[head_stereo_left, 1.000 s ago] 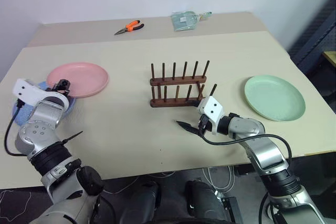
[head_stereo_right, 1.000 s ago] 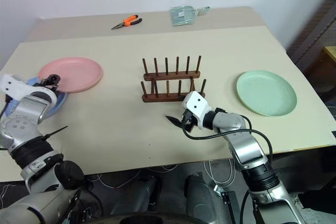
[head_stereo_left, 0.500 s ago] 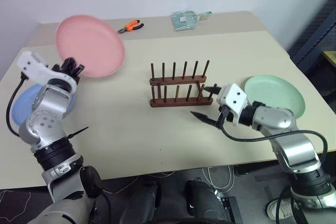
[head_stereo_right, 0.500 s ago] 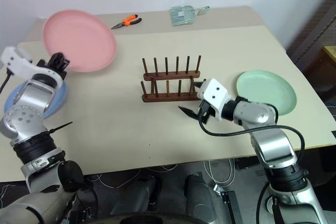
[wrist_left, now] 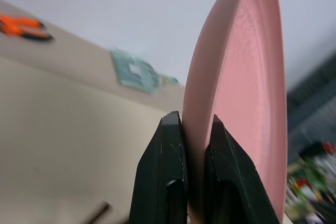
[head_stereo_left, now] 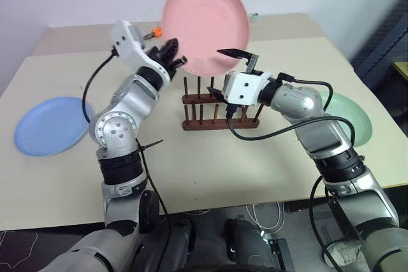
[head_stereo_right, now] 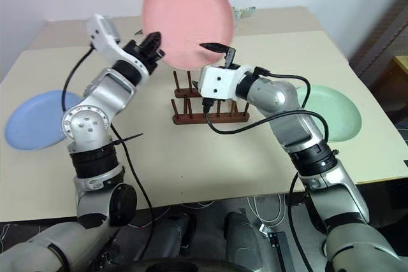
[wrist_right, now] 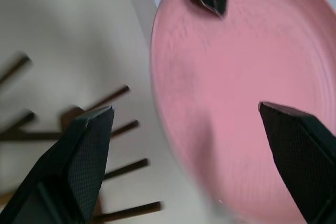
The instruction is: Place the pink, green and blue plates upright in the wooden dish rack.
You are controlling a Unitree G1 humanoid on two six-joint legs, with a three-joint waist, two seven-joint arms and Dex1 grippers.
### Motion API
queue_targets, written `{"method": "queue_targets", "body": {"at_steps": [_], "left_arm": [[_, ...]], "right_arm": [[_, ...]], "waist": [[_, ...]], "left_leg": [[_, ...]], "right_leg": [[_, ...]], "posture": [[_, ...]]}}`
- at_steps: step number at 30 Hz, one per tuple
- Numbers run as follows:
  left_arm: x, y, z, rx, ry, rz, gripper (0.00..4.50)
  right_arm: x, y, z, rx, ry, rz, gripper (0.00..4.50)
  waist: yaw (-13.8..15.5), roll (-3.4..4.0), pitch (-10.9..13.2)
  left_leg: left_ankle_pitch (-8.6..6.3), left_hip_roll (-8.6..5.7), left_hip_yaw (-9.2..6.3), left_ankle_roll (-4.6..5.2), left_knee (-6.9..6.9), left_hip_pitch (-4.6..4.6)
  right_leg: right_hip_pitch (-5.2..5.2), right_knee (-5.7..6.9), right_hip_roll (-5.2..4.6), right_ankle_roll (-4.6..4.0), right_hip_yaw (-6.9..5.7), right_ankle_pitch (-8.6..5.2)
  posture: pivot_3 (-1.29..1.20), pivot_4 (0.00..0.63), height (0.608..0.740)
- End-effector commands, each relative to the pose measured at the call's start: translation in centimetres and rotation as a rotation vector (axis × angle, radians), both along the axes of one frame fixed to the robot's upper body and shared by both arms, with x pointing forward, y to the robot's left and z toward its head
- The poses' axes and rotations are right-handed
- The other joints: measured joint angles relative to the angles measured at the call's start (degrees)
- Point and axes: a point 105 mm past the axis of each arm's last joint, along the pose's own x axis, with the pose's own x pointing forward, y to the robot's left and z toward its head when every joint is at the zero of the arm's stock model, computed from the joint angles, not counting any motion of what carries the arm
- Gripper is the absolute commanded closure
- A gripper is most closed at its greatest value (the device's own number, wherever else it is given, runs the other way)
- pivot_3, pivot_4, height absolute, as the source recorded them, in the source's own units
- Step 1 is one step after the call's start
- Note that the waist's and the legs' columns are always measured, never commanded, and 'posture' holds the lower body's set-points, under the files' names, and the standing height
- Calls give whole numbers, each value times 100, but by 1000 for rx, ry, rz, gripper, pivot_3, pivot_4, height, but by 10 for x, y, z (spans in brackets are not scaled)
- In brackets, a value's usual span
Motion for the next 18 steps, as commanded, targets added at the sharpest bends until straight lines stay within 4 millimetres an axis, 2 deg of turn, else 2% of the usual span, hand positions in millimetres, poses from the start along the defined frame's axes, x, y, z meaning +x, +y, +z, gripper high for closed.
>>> {"method": "queue_targets", "body": {"at_steps": [1, 2, 6, 9, 10, 13, 15, 16, 18], "left_arm": [[-11, -8, 13, -10, -51, -49, 4500], [-11, -10, 9, -3, -39, -57, 4500], [-13, -10, 2, -14, -16, -76, 4500], [-15, -12, 4, -61, -25, -104, 3310], [-15, -12, 6, -79, -31, -112, 2889], [-15, -9, 15, -149, -52, -104, 1261], [-13, 3, 26, -179, -91, -44, 204], [-11, 12, 30, -177, -111, -2, 37], [-9, 28, 33, -133, -144, 74, 37]], "right_arm": [[6, 0, 13, -22, -121, -21, 531], [8, -1, 12, -35, -135, -30, 890], [10, -4, 10, -47, -158, -45, 3002], [9, -4, 6, -61, -162, -46, 4462], [9, -4, 5, -70, -167, -47, 4500], [8, -6, 0, -98, -179, -55, 4500], [8, -9, -3, -107, -184, -70, 4500], [8, -13, -2, -101, -187, -86, 4500], [9, -24, 0, -72, -192, -123, 4500]], "waist": [[-1, 0, 0], [-3, 0, 0], [6, -1, 1], [8, -2, 1], [7, 0, 2], [14, -2, 3], [15, -2, 3], [12, -2, 3], [6, -2, 3]], "left_leg": [[0, 0, 0, 0, 0, 0], [1, 0, 0, -1, -1, 0], [1, 1, 0, -1, 1, 0], [1, 1, 0, -2, 1, 0], [1, 1, 0, -2, 1, 0], [1, 1, 1, -2, 2, 0], [1, 1, 1, -2, 2, 1], [1, 1, 1, -2, 2, 0], [2, 2, 1, -3, 1, 1]], "right_leg": [[0, 1, 2, 0, 0, 0], [-1, 1, 4, 0, 1, 0], [-1, 1, 11, -1, 3, 0], [-1, 1, 11, -1, 4, 0], [0, 0, 12, -1, 4, 0], [0, 1, 13, -1, 6, 0], [0, 1, 13, -1, 6, 0], [0, 1, 13, -1, 6, 0], [0, 1, 14, -1, 6, 0]], "posture": [[0, 150, 740], [0, 150, 740], [0, 150, 740], [0, 150, 740], [0, 150, 740], [0, 150, 740], [0, 150, 740], [0, 150, 740], [0, 150, 740]]}}
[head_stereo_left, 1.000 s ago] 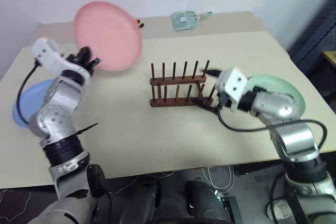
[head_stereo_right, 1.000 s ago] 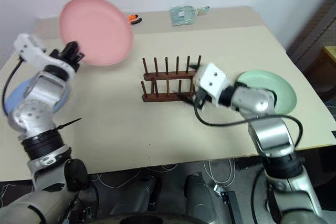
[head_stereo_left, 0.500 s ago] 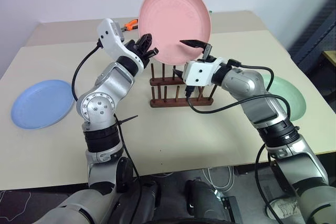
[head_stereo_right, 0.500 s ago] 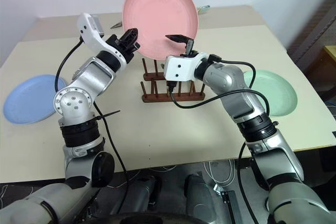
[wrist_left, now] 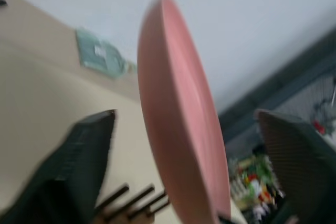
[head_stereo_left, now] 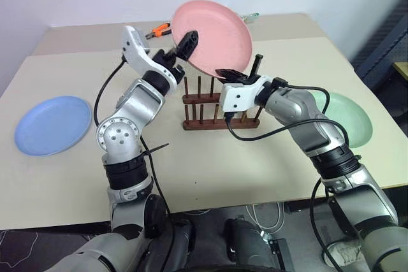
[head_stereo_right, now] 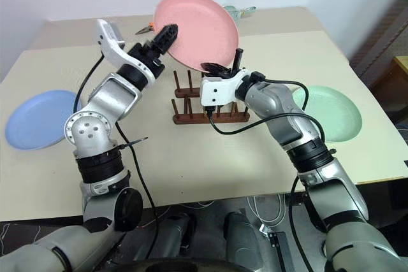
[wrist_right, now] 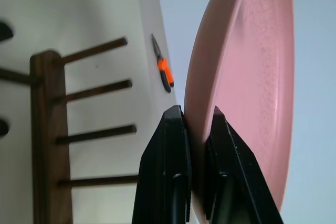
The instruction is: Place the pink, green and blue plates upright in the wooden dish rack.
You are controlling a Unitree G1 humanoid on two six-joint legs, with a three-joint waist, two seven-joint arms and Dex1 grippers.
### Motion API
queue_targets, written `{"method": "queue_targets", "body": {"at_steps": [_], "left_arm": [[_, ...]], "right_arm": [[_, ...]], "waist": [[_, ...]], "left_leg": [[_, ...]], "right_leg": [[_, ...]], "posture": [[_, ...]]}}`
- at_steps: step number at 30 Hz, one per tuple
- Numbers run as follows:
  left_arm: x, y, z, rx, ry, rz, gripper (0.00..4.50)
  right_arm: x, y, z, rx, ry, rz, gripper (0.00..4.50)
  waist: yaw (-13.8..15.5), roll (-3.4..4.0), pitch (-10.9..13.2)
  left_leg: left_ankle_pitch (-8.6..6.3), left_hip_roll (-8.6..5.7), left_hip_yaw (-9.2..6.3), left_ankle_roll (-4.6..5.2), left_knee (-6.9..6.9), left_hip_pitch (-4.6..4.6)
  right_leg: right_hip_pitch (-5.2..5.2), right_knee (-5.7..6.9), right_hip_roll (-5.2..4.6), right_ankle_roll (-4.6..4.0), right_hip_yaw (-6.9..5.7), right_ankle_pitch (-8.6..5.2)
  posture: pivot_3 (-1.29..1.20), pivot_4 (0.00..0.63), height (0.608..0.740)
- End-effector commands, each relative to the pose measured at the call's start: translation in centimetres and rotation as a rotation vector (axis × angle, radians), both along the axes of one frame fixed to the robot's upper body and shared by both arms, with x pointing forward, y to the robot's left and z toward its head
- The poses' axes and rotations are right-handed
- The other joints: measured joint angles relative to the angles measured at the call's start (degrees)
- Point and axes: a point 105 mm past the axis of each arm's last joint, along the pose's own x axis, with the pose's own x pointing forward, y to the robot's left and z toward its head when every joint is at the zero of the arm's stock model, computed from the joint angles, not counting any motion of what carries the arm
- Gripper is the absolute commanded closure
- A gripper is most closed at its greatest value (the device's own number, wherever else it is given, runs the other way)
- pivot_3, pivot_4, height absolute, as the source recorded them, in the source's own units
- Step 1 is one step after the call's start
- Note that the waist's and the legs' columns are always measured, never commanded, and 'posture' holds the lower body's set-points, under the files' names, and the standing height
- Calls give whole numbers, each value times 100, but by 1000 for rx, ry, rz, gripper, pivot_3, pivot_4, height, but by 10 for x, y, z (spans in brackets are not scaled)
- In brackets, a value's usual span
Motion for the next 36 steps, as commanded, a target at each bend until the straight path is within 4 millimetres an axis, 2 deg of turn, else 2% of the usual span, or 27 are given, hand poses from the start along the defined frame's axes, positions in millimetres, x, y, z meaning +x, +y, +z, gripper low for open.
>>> {"method": "queue_targets", "body": {"at_steps": [1, 3, 5, 8, 11, 13, 16, 19, 23, 29, 32, 36], "left_arm": [[0, 32, 19, 96, -114, 162, 37], [-1, 44, 14, 264, -157, 234, 37], [-2, 53, 0, 437, -192, 262, 37], [-7, 55, -20, 624, -245, 248, 37], [-14, 55, -56, 835, -282, 187, 37], [-18, 55, -65, 818, -294, 154, 37], [-27, 50, -72, 839, -333, 82, 37], [-44, 32, -80, 837, -377, -89, 37], [-61, 16, -85, 806, -381, -259, 37], [-79, 6, -101, 837, -338, -411, 37], [-85, 2, -108, 852, -319, -462, 37], [-84, 2, -114, 873, -302, -465, 37]], "right_arm": [[-4, -21, 28, 111, -85, -58, 4500], [-8, -36, 40, 241, -72, -86, 4500], [-19, -48, 56, 471, -7, -61, 4500], [-39, -54, 73, 768, 134, 36, 4500], [-63, -56, 75, 1103, 367, 160, 4500], [-71, -57, 66, 1211, 460, 168, 4500], [-76, -56, 58, 1305, 549, 155, 4500], [-78, -55, 47, 1355, 612, 126, 4500], [-77, -56, 35, 1362, 661, 87, 4500], [-82, -52, 26, 1327, 727, 100, 4500], [-84, -51, 26, 1304, 724, 104, 4500], [-90, -48, 39, 1295, 700, 182, 4500]], "waist": [[-2, 0, 0], [-6, 2, 0], [-6, 3, 0], [1, 5, 0], [7, 8, -1], [9, 10, -2], [7, 17, 3], [-11, 28, 3], [-8, 32, 5], [-23, 35, 3], [-19, 35, 3], [-17, 36, 4]], "left_leg": [[0, 0, 0, 0, 0, 0], [1, 1, 1, -1, -4, 0], [1, 1, 3, -1, -7, 1], [0, 5, 2, -1, -11, 1], [-12, 6, -3, 20, -13, 1], [-23, 9, -4, 38, -16, 2], [-25, 9, -5, 42, -14, -1], [-25, 11, -2, 41, -14, 0], [-25, 14, -1, 42, -18, 0], [-25, 18, -1, 42, -18, 1], [-25, 20, 0, 42, -17, 1], [-25, 22, 0, 42, -17, 1]], "right_leg": [[0, 0, 0, 0, 0, 0], [-2, 0, 2, -1, 2, 0], [-4, 0, 3, -1, 6, 0], [-4, -2, 6, -2, 8, 0], [-1, -4, 4, -5, 7, 1], [-1, -5, 3, -7, 8, 0], [-4, -6, -5, -11, 7, 2], [-6, -5, -7, -14, 7, 3], [-8, -5, -7, -12, 5, 3], [-6, -6, -4, -12, 4, 3], [-5, -7, -3, -13, 3, 2], [-4, -9, -2, -17, 3, 0]], "posture": [[0, 150, 740], [0, 150, 740], [0, 150, 740], [0, 150, 740], [0, 150, 740], [0, 150, 740], [0, 150, 740], [0, 150, 740], [0, 150, 740], [0, 150, 740], [0, 150, 740], [0, 150, 740]]}}
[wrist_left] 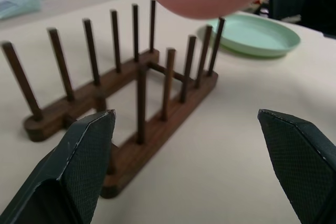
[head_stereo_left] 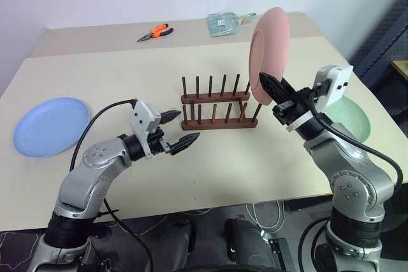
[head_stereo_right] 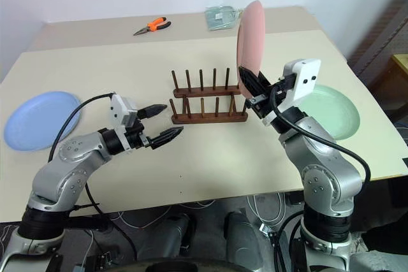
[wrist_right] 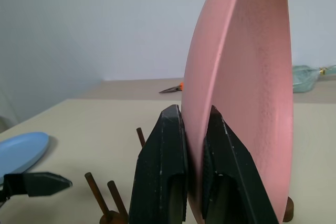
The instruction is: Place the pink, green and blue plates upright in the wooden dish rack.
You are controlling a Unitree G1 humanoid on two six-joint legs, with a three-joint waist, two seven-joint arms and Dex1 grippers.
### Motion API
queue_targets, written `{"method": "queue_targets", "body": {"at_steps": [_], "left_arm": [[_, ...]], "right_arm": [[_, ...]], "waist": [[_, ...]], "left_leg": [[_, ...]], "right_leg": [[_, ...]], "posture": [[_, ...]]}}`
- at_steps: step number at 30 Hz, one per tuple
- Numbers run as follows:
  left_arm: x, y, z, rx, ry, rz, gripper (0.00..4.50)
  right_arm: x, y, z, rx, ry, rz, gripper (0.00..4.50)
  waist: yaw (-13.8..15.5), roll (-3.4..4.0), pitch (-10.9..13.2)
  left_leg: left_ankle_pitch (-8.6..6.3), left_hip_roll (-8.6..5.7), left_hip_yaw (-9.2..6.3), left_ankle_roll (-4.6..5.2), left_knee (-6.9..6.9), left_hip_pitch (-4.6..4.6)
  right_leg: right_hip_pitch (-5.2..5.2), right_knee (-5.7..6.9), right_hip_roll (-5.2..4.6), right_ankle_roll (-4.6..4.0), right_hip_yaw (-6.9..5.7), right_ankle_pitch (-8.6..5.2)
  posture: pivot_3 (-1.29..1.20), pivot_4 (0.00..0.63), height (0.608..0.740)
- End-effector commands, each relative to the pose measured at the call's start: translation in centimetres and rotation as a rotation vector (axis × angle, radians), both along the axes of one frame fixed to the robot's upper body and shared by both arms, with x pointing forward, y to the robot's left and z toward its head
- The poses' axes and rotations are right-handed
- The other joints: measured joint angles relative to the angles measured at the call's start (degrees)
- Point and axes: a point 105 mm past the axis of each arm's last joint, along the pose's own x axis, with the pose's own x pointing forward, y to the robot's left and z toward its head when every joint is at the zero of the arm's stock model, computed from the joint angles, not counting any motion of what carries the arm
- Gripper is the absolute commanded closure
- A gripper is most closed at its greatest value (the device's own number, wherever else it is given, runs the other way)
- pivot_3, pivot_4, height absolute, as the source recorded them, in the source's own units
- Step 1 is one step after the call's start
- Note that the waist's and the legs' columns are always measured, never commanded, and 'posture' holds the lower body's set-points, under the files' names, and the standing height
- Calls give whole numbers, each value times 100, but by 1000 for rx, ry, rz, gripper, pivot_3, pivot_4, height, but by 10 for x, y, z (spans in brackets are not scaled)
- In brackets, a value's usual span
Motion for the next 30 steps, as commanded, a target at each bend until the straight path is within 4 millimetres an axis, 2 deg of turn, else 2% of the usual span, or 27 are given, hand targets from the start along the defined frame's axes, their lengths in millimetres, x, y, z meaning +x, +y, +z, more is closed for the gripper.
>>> {"method": "queue_targets", "body": {"at_steps": [1, 5, 14, 17, 23, 26, 30], "left_arm": [[-5, -5, 6, 11, -34, -25, 37], [-5, -6, 5, 8, -32, -34, 37], [-7, -9, 1, 18, -30, -46, 37], [-7, -9, -1, 26, -30, -45, 0], [-8, -7, -4, 38, -26, -37, 0], [-9, -6, -6, 39, -19, -35, 0], [-9, -6, -9, 40, -9, -40, 0]], "right_arm": [[-12, 8, 16, 9, -72, 66, 4500], [-12, 9, 11, 0, -48, 71, 4500], [2, 2, -17, 19, 82, 18, 4500], [8, -1, -26, 2, 113, 11, 3349], [14, -15, -17, -126, 8, -60, 196], [4, -28, -15, -265, -46, -30, 75], [-9, -59, -33, -431, 10, -21, 75]], "waist": [[0, 1, 1], [15, 2, 2], [14, 4, 3], [13, 5, 3], [17, 12, 8], [24, 16, 11], [37, 16, 11]], "left_leg": [[0, 0, 0, 0, 0, 0], [0, 0, 0, 0, 0, -1], [0, 3, 0, 0, -2, -2], [0, 3, 1, 0, -2, -2], [0, 4, 1, 0, -2, -2], [-1, 4, 2, 1, -1, -4], [-4, 8, -3, 7, -2, -6]], "right_leg": [[0, 0, 0, 0, 0, 0], [0, -2, -1, 0, 0, 0], [0, -7, 1, -3, 0, -2], [1, -10, 1, -3, 0, -2], [1, -12, 2, -3, 0, -2], [3, -19, 3, -2, -2, -1], [19, -46, 3, 1, -9, 0]], "posture": [[0, 150, 740], [0, 150, 740], [0, 150, 740], [0, 150, 740], [0, 150, 740], [0, 150, 740], [0, 150, 740]]}}
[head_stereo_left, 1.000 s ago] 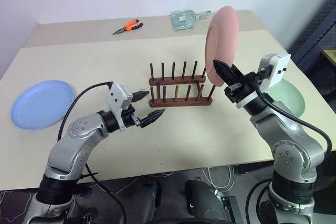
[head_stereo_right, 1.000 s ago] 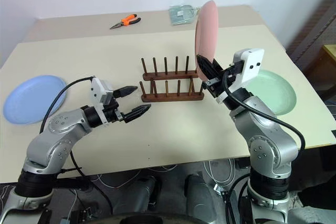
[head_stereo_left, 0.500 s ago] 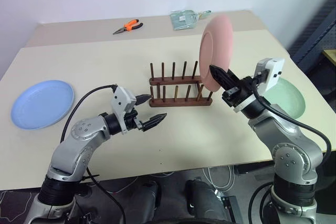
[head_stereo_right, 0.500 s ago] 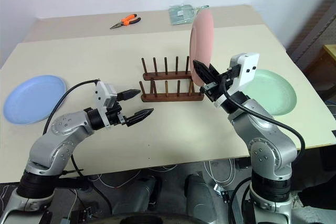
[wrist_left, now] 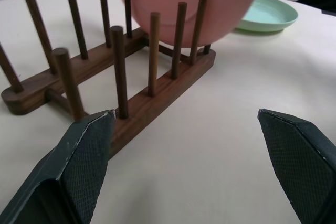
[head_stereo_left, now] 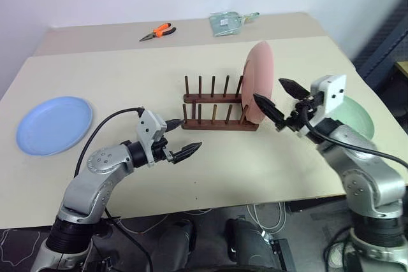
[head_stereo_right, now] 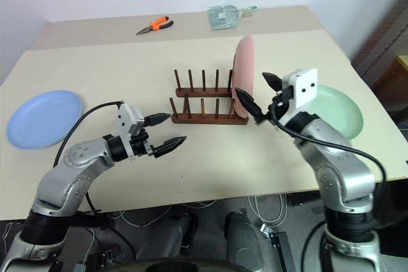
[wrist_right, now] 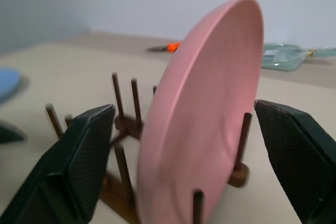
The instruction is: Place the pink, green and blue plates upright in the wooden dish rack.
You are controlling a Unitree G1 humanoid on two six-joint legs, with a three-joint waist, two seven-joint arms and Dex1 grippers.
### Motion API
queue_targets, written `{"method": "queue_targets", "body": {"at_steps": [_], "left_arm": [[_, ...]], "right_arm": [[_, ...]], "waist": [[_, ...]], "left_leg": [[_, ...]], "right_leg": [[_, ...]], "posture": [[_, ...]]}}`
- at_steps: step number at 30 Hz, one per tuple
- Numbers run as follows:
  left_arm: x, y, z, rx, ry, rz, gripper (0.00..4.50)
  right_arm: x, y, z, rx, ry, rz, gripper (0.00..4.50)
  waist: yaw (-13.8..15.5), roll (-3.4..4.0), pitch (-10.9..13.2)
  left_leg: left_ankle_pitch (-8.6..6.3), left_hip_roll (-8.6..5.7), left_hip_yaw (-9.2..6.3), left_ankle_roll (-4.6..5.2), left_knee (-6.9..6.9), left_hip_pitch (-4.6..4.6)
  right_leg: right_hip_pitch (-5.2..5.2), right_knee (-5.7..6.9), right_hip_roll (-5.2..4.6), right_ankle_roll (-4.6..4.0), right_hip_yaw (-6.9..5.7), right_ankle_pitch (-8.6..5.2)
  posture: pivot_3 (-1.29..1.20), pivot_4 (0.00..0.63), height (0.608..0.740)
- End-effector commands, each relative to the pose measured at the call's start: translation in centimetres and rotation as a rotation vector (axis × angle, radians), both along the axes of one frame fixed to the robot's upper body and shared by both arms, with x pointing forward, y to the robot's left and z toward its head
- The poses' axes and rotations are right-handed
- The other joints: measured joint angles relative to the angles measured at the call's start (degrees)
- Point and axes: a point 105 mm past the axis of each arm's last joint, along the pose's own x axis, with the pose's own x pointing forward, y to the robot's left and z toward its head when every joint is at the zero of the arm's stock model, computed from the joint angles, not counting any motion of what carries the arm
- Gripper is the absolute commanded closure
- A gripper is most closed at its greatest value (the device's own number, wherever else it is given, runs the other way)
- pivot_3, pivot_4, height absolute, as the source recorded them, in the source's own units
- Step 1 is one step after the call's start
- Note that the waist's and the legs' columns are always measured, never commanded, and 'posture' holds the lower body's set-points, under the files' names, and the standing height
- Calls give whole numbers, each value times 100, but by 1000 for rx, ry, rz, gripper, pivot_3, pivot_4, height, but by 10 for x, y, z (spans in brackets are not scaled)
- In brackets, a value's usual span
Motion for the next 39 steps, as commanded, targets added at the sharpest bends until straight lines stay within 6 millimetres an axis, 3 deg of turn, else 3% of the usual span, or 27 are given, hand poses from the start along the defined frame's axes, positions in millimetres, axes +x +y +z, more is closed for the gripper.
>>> {"method": "queue_targets", "body": {"at_steps": [1, 6, 9, 12, 15, 21, 22, 25, 30, 31, 33, 34, 36, 39], "left_arm": [[-2, -2, 7, -5, -41, -19, 0], [0, -6, 5, -3, -41, -38, 0], [3, -10, 6, 1, -50, -50, 0], [4, -11, 6, -1, -53, -54, 0], [4, -10, 5, 2, -55, -55, 0], [4, -7, 5, 1, -60, -34, 0], [3, -7, 4, 2, -60, -32, 0], [2, -7, 2, 3, -59, -27, 0], [7, -1, 2, 9, -76, 4, 0], [10, 2, 3, 13, -89, 22, 0], [18, 8, 4, 16, -115, 61, 0], [21, 11, 5, 19, -129, 79, 0], [24, 15, 6, 18, -146, 106, 0], [28, 26, 5, 22, -164, 156, 0]], "right_arm": [[-11, -25, -2, -107, -3, -12, 75], [-4, -75, -41, -312, 101, -214, 75], [9, -112, -72, -432, 197, -432, 75], [13, -124, -97, -503, 263, -487, 75], [21, -137, -105, -542, 272, -550, 910], [32, -134, -96, -541, 216, -538, 4084], [34, -130, -90, -547, 184, -525, 4407], [37, -116, -72, -525, 106, -486, 4407], [45, -92, 24, -384, -243, -504, 4407], [42, -78, 60, -262, -347, -470, 4407], [25, -51, 127, 36, -506, -334, 4407], [15, -40, 146, 140, -539, -253, 4407], [1, -26, 166, 266, -548, -127, 4407], [-29, 8, 186, 491, -477, 197, 4407]], "waist": [[-6, 0, 0], [-19, 1, 0], [-16, 1, 0], [-12, 3, 1], [-32, 5, -1], [4, 6, -1], [-6, 6, -1], [-29, 9, -1], [-51, 51, 24], [-50, 55, 27], [-59, 64, 34], [-57, 70, 37], [0, 47, 28], [37, 28, 17]], "left_leg": [[-2, 0, 1, 3, 1, -1], [-4, 4, 12, 6, 5, 0], [-3, 11, 19, 6, 7, 2], [-3, 10, 21, 5, 6, 1], [-3, 13, 29, 5, 6, 5], [-3, 12, 28, 6, 13, 4], [-3, 12, 28, 6, 11, 3], [-3, 13, 27, 6, 8, 4], [-3, 17, 36, 5, 10, 4], [-3, 17, 38, 5, 10, 4], [-2, 19, 38, 4, 8, 3], [-2, 22, 37, 3, 7, 2], [-1, 27, 25, 1, 0, 0], [-18, 31, -10, -18, 3, 0]], "right_leg": [[1, -6, 0, 2, 0, 2], [3, -12, -1, -8, 1, 1], [3, -13, -1, -19, 1, 1], [2, -13, -2, -22, 2, 2], [1, -13, 0, -17, 3, 8], [9, -19, -1, -15, 2, 10], [8, -19, -1, -13, 2, 11], [5, -18, 1, -12, 2, 12], [-1, -13, 5, -15, 6, 15], [-2, -12, 5, -14, 7, 15], [-6, -9, 7, -14, 7, 16], [-9, -6, 8, -13, 7, 17], [-11, -7, 10, -13, 2, 19], [1, -17, 15, -15, -29, 19]], "posture": [[0, 150, 740], [0, 150, 740], [0, 150, 740], [0, 150, 740], [0, 150, 740], [0, 150, 740], [0, 150, 740], [0, 150, 740], [0, 150, 740], [0, 150, 740], [0, 150, 740], [0, 150, 740], [0, 150, 740], [0, 150, 740]]}}
